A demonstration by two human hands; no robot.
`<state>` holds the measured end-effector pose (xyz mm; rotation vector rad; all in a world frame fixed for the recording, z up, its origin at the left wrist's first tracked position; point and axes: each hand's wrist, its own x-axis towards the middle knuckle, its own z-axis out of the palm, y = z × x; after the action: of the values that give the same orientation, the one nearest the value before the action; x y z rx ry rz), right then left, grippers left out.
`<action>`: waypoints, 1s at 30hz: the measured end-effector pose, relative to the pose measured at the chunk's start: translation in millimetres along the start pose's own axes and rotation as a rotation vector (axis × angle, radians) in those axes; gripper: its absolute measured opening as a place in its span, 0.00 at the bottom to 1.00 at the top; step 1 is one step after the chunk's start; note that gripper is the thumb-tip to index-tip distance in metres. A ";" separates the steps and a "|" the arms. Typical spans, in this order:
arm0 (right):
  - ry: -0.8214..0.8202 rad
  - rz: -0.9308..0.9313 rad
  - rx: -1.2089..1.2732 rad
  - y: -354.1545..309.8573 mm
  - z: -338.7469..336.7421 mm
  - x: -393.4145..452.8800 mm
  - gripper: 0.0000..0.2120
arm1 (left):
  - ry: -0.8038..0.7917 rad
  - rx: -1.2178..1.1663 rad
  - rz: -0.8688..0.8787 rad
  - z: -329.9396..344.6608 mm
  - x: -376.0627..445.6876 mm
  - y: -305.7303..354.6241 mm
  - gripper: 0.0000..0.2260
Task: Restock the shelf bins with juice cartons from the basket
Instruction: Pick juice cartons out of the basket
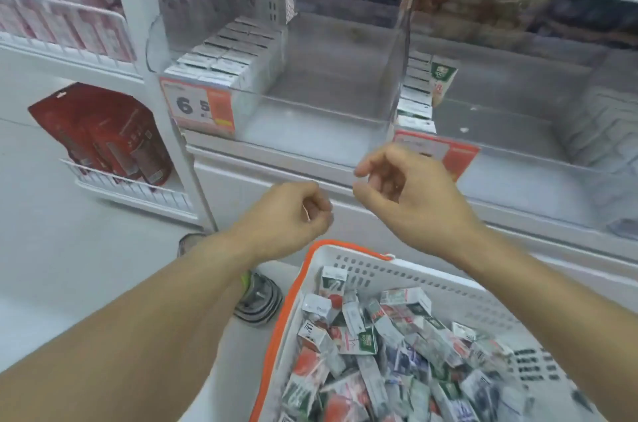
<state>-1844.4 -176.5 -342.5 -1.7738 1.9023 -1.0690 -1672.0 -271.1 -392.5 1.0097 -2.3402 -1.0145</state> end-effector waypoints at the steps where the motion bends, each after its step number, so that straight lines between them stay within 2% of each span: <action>1: -0.046 0.062 0.003 21.1 -2.2 -22.5 0.05 | -0.120 0.013 -0.007 15.8 -9.8 -0.8 0.03; 6: -0.310 0.349 0.005 116.8 10.9 -137.8 0.04 | -0.607 0.067 -0.133 103.4 -57.8 -16.9 0.12; 9: -0.528 0.417 -0.046 153.7 26.5 -190.1 0.05 | -0.758 0.204 -0.190 143.3 -80.9 -24.7 0.20; 12: -0.624 0.442 -0.102 173.7 41.2 -225.7 0.09 | -0.684 0.313 -0.239 171.5 -99.4 -34.2 0.20; 16: -0.552 0.463 -0.126 186.5 63.1 -242.6 0.12 | -0.623 0.477 -0.368 191.7 -120.2 -53.8 0.28; 19: -0.467 0.504 -0.109 191.0 81.2 -242.2 0.17 | -0.503 0.511 -0.496 198.2 -137.6 -64.4 0.33; 23: -0.364 0.549 -0.142 191.8 113.4 -240.0 0.27 | -0.332 0.344 -0.656 208.1 -150.1 -66.9 0.37; 27: -0.329 0.595 -0.297 192.4 141.0 -241.0 0.28 | -0.152 0.177 -0.701 211.2 -149.6 -66.2 0.35; 30: -0.309 0.572 -0.410 193.6 151.2 -242.2 0.27 | -0.169 0.138 -0.715 216.9 -148.2 -62.2 0.40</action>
<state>-1836.1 -1.2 -639.4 -1.3188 2.3144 -0.2044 -1673.9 -89.5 -592.3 1.9661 -2.2287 -1.2218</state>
